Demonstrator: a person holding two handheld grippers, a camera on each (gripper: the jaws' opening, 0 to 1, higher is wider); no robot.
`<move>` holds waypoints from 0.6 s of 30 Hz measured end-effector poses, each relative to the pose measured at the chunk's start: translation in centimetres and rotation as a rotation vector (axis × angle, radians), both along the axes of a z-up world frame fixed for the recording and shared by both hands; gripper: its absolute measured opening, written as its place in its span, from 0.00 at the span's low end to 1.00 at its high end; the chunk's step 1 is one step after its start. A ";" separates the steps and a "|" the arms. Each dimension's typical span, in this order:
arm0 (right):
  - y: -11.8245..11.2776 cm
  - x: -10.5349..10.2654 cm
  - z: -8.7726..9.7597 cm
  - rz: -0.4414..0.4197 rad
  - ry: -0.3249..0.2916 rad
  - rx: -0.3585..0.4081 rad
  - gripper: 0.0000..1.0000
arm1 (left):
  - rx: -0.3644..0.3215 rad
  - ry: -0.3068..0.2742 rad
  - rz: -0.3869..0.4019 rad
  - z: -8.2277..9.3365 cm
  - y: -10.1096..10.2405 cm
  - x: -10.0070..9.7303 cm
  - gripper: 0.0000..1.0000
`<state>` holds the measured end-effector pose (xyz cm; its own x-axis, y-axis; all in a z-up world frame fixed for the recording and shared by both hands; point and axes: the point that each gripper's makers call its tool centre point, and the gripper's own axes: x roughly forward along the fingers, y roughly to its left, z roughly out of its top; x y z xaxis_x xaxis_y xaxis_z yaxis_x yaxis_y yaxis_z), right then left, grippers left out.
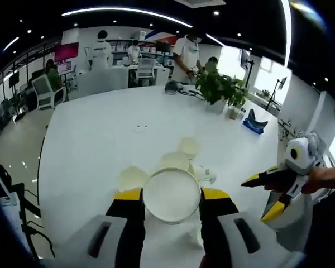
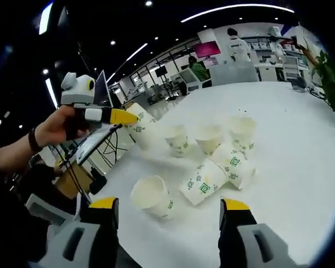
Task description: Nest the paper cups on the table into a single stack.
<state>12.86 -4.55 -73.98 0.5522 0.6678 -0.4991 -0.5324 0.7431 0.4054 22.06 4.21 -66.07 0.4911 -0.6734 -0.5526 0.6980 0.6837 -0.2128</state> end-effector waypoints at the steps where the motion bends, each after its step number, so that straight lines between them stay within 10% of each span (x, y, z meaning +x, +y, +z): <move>1: 0.2 0.2 0.1 0.004 -0.003 0.003 0.73 | -0.016 0.003 -0.009 0.3 -0.6 -0.2 0.36; 18: 2.2 4.1 2.3 -0.039 -0.073 0.157 0.50 | -0.072 0.037 -0.140 1.3 -6.3 -2.5 0.36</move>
<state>16.95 -2.31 -71.65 0.6102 0.7115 -0.3483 -0.5362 0.6946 0.4796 19.61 -2.05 -64.76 0.3701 -0.7724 -0.5161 0.7761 0.5624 -0.2853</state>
